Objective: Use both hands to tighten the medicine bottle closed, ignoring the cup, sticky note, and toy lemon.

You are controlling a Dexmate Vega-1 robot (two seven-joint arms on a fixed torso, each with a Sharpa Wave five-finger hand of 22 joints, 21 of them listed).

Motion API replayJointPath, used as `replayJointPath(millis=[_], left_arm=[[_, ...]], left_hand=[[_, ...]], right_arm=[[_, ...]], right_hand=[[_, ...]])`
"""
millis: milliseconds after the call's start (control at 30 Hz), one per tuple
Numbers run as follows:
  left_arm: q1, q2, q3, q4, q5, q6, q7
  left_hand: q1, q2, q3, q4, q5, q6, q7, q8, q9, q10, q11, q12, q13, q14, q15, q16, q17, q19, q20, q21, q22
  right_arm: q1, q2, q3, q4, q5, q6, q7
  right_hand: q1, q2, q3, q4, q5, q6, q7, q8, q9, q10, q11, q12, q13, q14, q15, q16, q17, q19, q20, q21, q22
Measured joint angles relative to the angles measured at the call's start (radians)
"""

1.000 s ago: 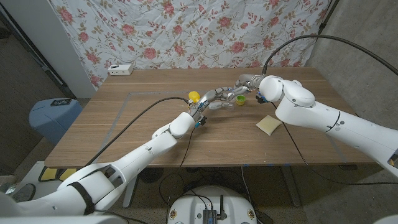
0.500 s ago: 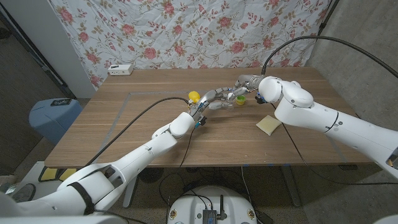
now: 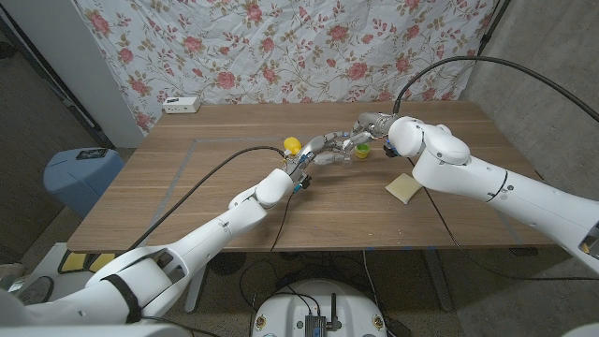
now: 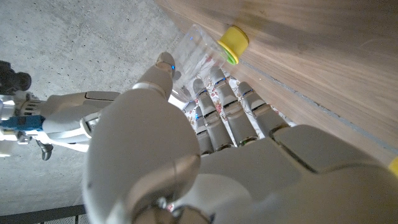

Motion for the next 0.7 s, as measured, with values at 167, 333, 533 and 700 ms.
replayJointPath(millis=[167,333,533,700], left_arm=[[0.002,0.001,0.001,-0.003,0.001,0.001,0.001],[0.003,0.001,0.001,-0.006,0.001,0.003,0.002],[0.006,0.004,0.001,-0.012,0.002,0.007,0.004],[0.007,0.006,0.0,-0.017,0.002,0.011,0.004]], left_hand=[[0.0,0.0,0.0,0.0,0.0,0.0,0.0,0.0,0.0,0.0,0.0,0.0,0.0,0.0,0.0,0.0,0.0,0.0,0.0,0.0,0.0],[0.0,0.0,0.0,0.0,0.0,0.0,0.0,0.0,0.0,-0.001,-0.001,0.0,0.0,0.0,0.0,0.0,0.0,0.0,0.0,0.0,0.0],[0.0,0.0,0.0,0.0,0.0,0.0,0.0,0.0,0.0,-0.002,-0.002,-0.001,0.0,0.0,0.0,0.0,0.0,0.0,0.0,0.0,0.0],[-0.001,-0.002,0.0,0.0,0.0,0.0,0.0,0.0,0.0,-0.002,-0.002,-0.003,0.0,0.0,0.0,0.0,0.0,0.0,0.0,0.0,0.0]], right_arm=[[-0.006,0.002,0.002,0.002,-0.008,0.002,-0.008],[-0.01,0.005,0.003,0.004,-0.015,0.007,-0.015],[-0.015,0.011,0.005,0.011,-0.023,0.016,-0.022],[-0.018,0.016,0.006,0.017,-0.033,0.02,-0.024]], right_hand=[[0.001,0.001,0.0,0.0,0.0,0.037,0.0,0.014,-0.002,0.014,-0.014,0.0,0.0,0.015,-0.009,0.003,0.0,0.004,-0.004,0.004,0.0],[0.004,0.004,0.0,0.0,0.0,0.074,0.003,0.025,-0.003,0.025,-0.025,0.008,0.0,0.028,-0.02,0.01,0.0,0.017,-0.007,0.004,0.0],[0.006,0.005,-0.005,0.004,-0.001,0.099,0.006,0.033,-0.003,0.036,-0.036,0.008,0.0,0.033,-0.025,0.01,0.0,0.025,-0.015,0.004,0.001],[0.008,0.005,-0.003,0.006,-0.002,0.113,0.01,0.039,-0.004,0.05,-0.036,0.008,0.0,0.04,-0.032,0.01,0.0,0.027,-0.016,0.004,0.002]])
